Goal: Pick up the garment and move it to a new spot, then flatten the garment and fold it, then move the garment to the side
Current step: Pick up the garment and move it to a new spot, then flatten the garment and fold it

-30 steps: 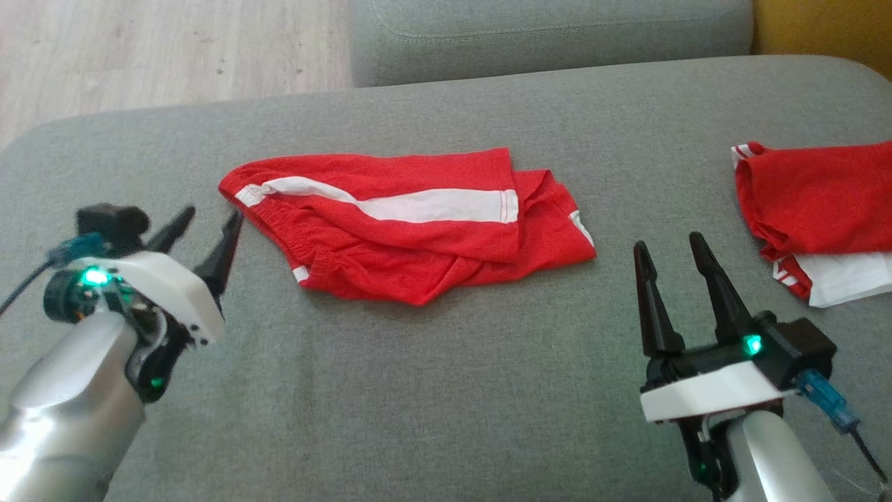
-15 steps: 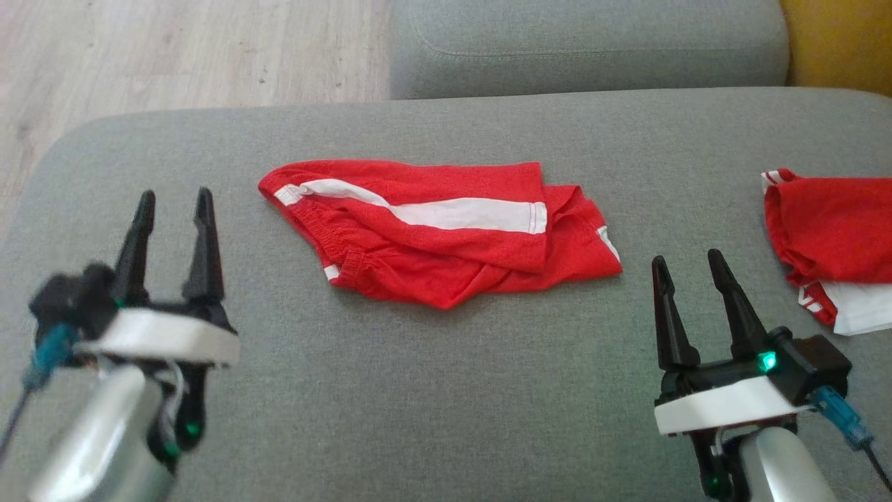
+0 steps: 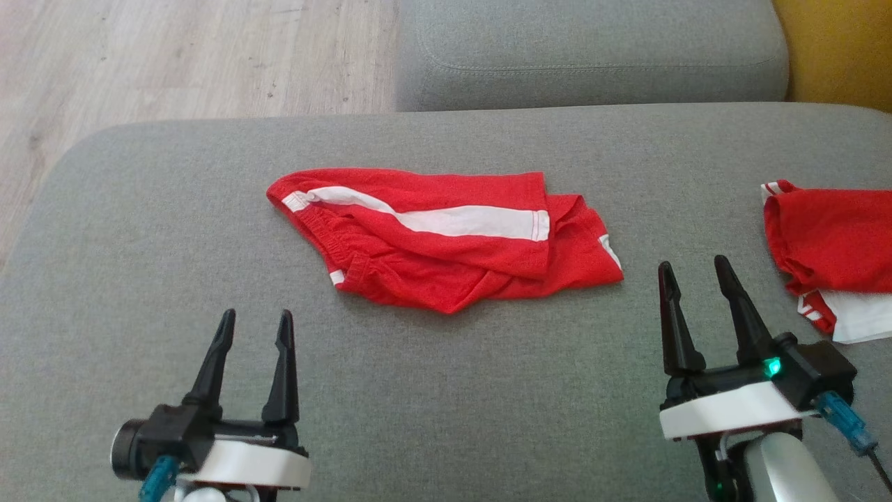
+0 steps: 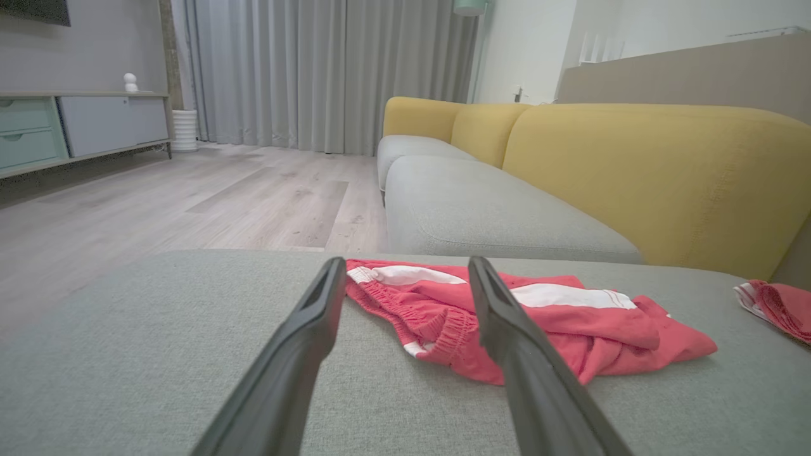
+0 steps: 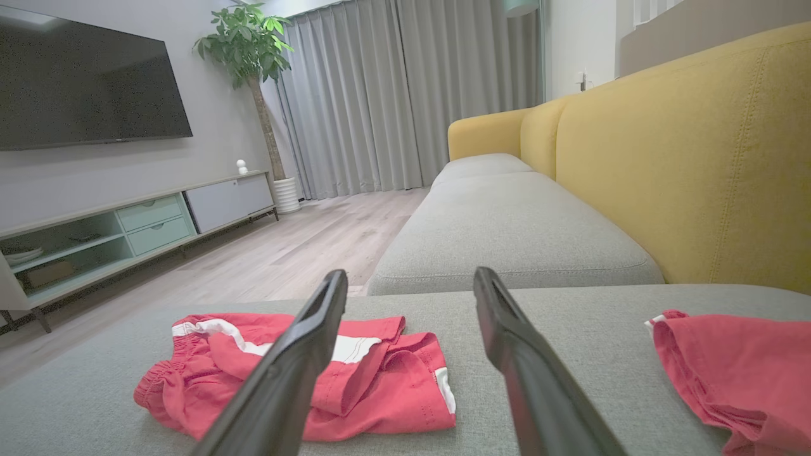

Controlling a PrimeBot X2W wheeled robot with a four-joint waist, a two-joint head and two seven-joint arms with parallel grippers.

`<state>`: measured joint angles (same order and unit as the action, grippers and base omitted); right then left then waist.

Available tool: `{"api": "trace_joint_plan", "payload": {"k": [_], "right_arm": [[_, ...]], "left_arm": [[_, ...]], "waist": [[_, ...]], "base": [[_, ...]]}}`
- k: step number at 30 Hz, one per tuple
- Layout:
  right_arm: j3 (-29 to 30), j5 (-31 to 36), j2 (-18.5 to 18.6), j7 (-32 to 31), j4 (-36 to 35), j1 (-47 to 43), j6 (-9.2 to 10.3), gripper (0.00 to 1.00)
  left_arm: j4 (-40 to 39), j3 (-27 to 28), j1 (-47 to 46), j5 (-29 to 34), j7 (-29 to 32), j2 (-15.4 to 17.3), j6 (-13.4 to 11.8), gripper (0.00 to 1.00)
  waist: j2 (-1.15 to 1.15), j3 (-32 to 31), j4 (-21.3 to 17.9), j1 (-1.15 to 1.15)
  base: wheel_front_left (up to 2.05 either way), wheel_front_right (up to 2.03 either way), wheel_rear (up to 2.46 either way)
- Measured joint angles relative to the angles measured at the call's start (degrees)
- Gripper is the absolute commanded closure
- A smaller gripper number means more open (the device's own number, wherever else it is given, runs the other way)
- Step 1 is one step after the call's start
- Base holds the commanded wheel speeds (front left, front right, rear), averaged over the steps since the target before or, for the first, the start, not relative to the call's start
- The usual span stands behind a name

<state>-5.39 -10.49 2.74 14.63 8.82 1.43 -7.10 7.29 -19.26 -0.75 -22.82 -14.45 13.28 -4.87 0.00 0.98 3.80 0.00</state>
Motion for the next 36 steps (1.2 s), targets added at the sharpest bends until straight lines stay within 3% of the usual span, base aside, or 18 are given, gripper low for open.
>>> {"api": "trace_joint_plan", "payload": {"k": [8,17,25,36], "right_arm": [[0.0,0.0,0.0,0.0,0.0,0.0,0.0,0.0],[-0.1,1.1,0.0,0.0,1.0,-0.1,0.0,0.0],[-2.8,-1.6,0.0,-0.3,11.3,4.7,0.0,0.0],[-6.0,-11.2,0.2,-7.4,29.2,19.5,0.0,0.0]], "left_arm": [[1.7,4.9,1.6,4.3,0.0,-5.2,3.9,0.0],[3.9,8.3,1.9,7.0,0.0,-7.6,8.0,0.0],[4.8,8.4,0.1,8.7,0.0,-9.0,10.0,0.0],[5.1,8.6,-2.0,9.2,0.0,-10.2,10.9,0.0]], "waist": [[0.0,0.0,0.0,0.0],[0.0,0.7,0.9,0.0],[0.0,3.2,3.7,0.0],[0.0,6.8,10.2,0.01]], "base": [[0.0,0.0,0.0],[0.0,0.0,0.0],[0.0,0.0,0.0],[0.0,0.0,0.0]]}}
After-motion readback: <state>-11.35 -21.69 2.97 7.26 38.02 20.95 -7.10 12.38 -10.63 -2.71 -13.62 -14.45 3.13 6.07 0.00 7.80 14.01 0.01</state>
